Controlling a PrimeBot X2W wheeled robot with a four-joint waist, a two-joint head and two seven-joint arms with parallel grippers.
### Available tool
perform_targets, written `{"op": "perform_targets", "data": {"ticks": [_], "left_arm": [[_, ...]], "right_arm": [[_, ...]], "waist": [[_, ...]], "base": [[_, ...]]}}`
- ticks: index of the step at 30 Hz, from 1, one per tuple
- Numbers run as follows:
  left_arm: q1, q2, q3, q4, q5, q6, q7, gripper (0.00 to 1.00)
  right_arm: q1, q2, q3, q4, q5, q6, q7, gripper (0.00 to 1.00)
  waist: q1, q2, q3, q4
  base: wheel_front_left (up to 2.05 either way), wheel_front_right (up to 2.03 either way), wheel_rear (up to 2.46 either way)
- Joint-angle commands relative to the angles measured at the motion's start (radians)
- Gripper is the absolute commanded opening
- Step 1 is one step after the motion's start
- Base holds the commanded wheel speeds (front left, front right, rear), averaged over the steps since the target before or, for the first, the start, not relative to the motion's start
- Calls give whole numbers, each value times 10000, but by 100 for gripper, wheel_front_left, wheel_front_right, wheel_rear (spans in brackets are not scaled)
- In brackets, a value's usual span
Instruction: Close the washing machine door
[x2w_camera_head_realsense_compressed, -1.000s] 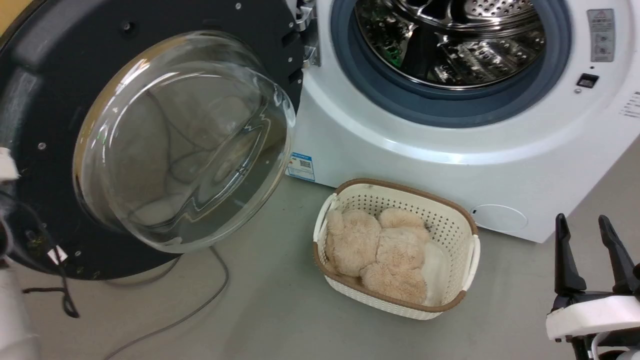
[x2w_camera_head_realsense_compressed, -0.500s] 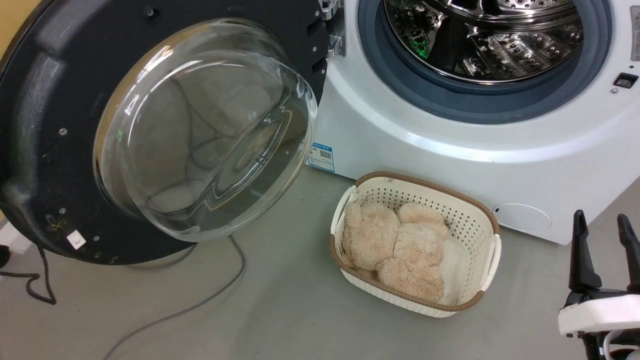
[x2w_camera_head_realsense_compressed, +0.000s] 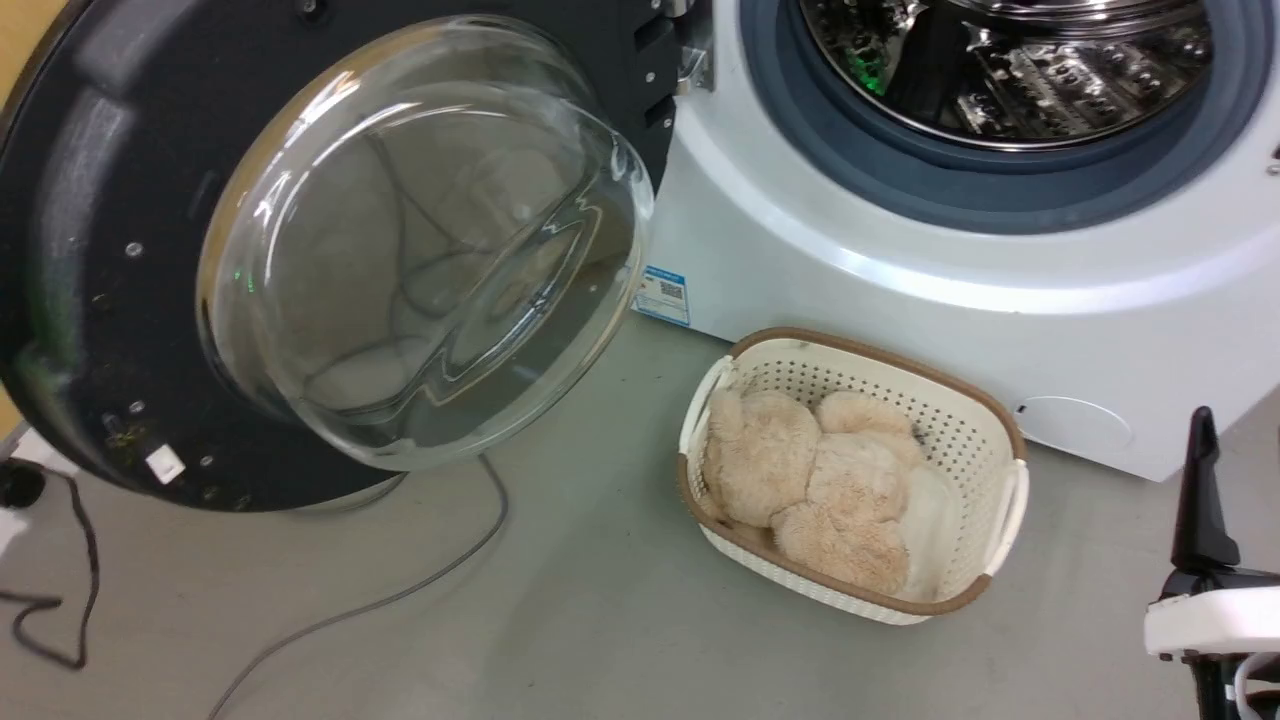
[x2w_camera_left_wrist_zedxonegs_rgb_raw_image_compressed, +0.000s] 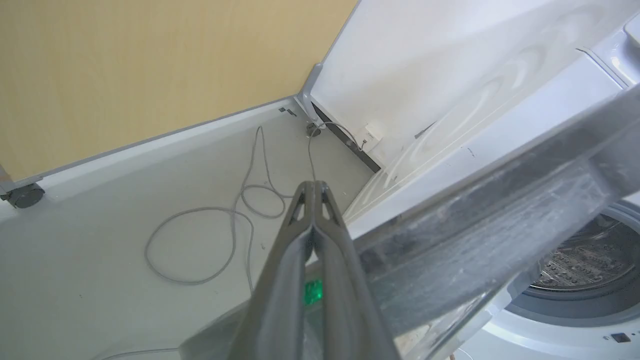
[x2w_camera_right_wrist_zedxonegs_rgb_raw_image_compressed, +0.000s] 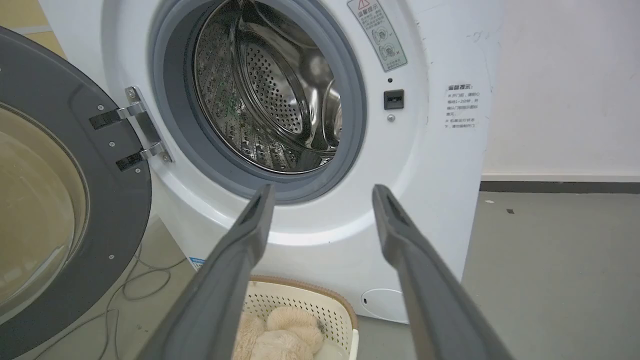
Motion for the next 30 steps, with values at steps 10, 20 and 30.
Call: {"op": "perform_targets", "data": {"ticks": [10, 20, 30], "left_arm": [[1147, 688, -1324, -1976, -2404, -191, 1093, 0], [2709, 1523, -2844, -4772, -4277, -291, 1811, 0], [4536, 1151, -4539, -7954, -4920, -291, 1075, 0]], "right_arm": [[-204, 33, -407, 253, 322, 7, -288, 100], [-195, 36, -653, 337, 536, 8, -479, 100], [-208, 36, -624, 313, 514, 8, -479, 100]], "waist": [[0, 0, 139, 671], [0, 0, 147, 944], [0, 0, 141, 453]], "base": [[0, 0, 0], [0, 0, 0], [0, 0, 0]]}}
